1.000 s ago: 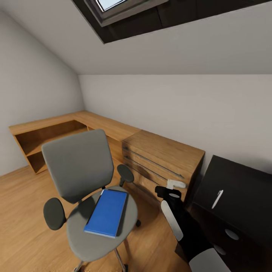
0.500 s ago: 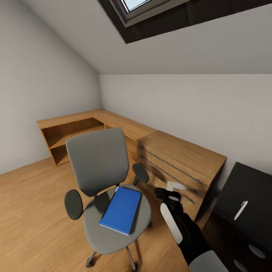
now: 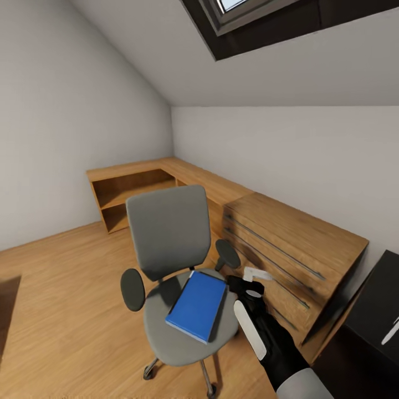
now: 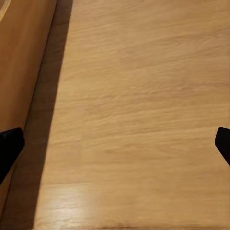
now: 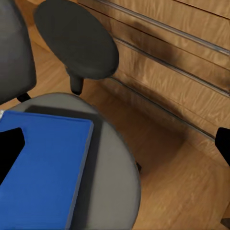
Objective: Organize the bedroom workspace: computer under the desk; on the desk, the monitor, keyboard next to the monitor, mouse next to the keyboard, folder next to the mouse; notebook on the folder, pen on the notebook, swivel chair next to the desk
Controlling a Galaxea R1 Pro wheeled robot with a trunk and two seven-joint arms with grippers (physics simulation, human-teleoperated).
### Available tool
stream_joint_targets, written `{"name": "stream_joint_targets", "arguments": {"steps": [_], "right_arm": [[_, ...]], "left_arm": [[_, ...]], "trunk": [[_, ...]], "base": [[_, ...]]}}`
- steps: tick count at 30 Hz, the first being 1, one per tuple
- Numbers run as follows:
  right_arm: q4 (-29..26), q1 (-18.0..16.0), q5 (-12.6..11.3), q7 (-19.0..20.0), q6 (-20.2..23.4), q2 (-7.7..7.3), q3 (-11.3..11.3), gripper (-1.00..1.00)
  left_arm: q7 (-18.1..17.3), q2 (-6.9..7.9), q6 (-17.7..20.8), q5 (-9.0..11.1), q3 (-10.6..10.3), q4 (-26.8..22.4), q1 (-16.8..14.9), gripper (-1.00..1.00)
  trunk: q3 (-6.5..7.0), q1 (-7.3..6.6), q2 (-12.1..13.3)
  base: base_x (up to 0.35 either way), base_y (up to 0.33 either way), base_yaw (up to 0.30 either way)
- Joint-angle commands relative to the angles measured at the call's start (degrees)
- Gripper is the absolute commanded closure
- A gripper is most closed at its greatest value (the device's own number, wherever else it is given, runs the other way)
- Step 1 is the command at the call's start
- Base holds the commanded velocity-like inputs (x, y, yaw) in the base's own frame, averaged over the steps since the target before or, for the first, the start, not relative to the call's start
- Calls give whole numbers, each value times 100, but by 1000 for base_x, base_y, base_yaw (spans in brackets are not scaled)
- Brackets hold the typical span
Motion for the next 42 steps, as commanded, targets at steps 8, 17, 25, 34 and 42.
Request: {"name": "stream_joint_targets", "arguments": {"steps": [8,17,25,34,42], "right_arm": [[-4,-4,-40,-30,18,-2,19,-100],[-3,-1,-40,-21,22,-10,118,-100],[-3,0,-40,-30,15,-11,260,-100],[-9,4,-19,-34,13,-27,277,-100],[-32,4,35,-63,6,-28,264,-100]], "left_arm": [[39,-1,5,26,-49,8,2,-100],[31,-6,8,23,-49,52,2,-100],[26,-13,8,18,-49,55,2,-100],[14,-185,8,-13,-66,57,2,-100],[13,-246,8,-19,-75,63,2,-100]], "trunk": [[-38,0,-3],[-79,0,-3],[-113,0,-3],[-120,0,-3],[-120,0,-3]], "base": [[0,0,263],[0,41,254],[0,227,203],[0,58,33],[0,3,2]]}}
